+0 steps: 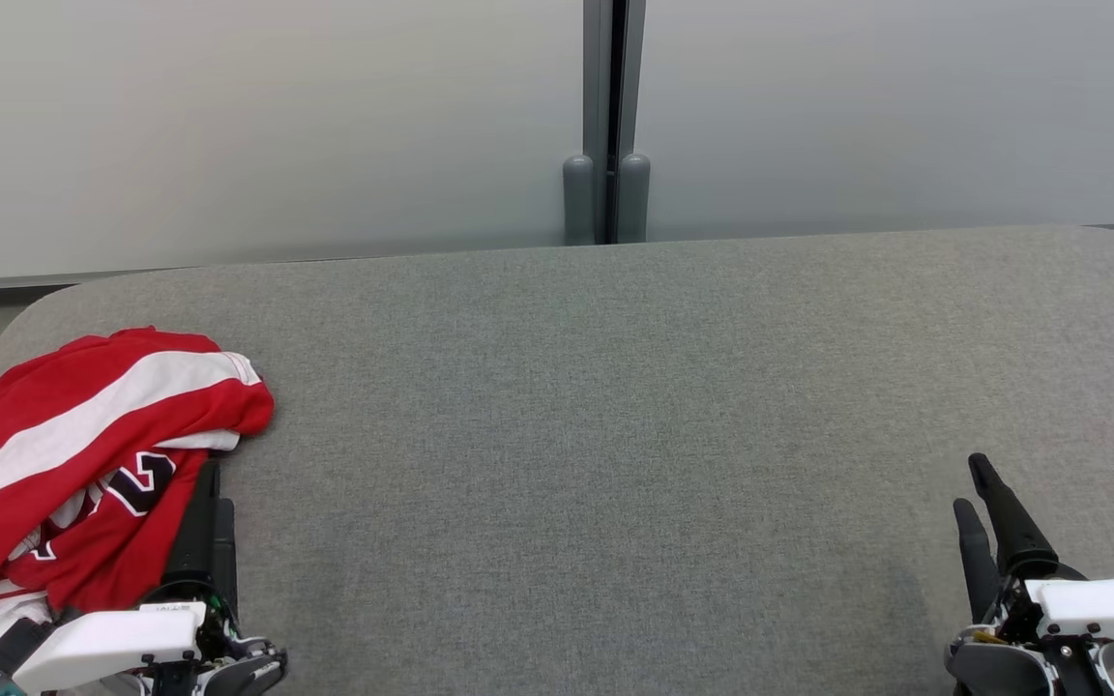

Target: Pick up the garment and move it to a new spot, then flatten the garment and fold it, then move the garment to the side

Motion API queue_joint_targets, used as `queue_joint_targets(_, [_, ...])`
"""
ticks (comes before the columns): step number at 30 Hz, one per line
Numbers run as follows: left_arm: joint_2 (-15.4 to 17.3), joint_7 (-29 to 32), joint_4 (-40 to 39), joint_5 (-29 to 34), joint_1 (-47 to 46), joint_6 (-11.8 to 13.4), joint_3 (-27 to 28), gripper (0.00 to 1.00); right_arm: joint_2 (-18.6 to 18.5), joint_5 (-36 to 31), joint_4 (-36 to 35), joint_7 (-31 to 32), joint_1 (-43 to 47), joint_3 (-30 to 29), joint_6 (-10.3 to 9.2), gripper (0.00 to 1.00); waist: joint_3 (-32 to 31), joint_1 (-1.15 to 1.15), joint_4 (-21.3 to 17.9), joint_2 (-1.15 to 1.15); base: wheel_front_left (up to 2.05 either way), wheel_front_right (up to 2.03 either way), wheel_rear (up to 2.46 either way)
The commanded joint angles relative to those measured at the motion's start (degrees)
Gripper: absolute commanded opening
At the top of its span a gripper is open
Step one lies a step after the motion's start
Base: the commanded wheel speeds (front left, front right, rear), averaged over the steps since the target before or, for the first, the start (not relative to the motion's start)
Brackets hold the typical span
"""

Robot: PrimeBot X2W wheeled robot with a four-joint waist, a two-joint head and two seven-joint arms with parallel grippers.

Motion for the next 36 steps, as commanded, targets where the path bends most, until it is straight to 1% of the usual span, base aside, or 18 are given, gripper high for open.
queue_joint_targets(1, [0.6, -0.6, -1.6, 1.2, -2.0, -0.1, -0.3, 1.0, -0.9, -1.0, -1.6, -0.9, -1.9, 0.7, 0.14, 1.0, 0.0, 0.0, 0.0, 0.0, 0.0, 0.0, 0.0])
queue_joint_targets(4, [0.7, -1.2, -2.0, 2.3, -2.0, -0.1, -0.4, 1.0, -1.2, -1.8, -2.0, -1.5, -2.1, 1.5, 0.14, 1.0, 0.0, 0.0, 0.0, 0.0, 0.0, 0.0, 0.0])
queue_joint_targets(8, [0.7, -2.1, -2.9, 5.8, -2.1, -0.2, -0.8, 1.0, -1.8, -4.1, -2.6, -2.7, -2.5, 2.7, 0.15, 1.0, 0.1, 0.0, 0.0, 0.0, 0.0, 0.0, 0.0])
queue_joint_targets(15, [0.8, -3.8, -3.7, 16.5, -2.2, 0.3, -1.5, 1.0, -1.9, -9.7, -3.9, -4.3, -2.9, 3.4, 0.16, 1.0, 0.2, 0.0, 0.1, 0.0, 0.0, 0.0, 0.0])
queue_joint_targets(21, [0.8, -5.1, -4.8, 25.4, -2.2, 2.0, -2.3, 1.0, -1.8, -17.0, -4.1, -5.6, -3.2, 4.0, 0.17, 1.0, 0.3, 0.0, 0.2, 0.0, 0.0, 0.0, 0.0])
queue_joint_targets(24, [0.9, -5.7, -5.8, 29.6, -2.2, 3.0, -2.6, 1.0, -2.1, -21.6, -4.0, -6.2, -3.5, 4.6, 0.18, 1.0, 0.4, 0.0, 0.2, 0.0, 0.0, 0.0, 0.0])
queue_joint_targets(36, [0.9, -8.0, -6.0, 42.3, -2.0, 5.3, -5.2, 1.0, -3.2, -39.2, -4.4, -8.6, -4.1, 7.4, 0.2, 1.0, 0.7, 0.0, 0.4, 0.0, 0.0, 0.0, 0.0])
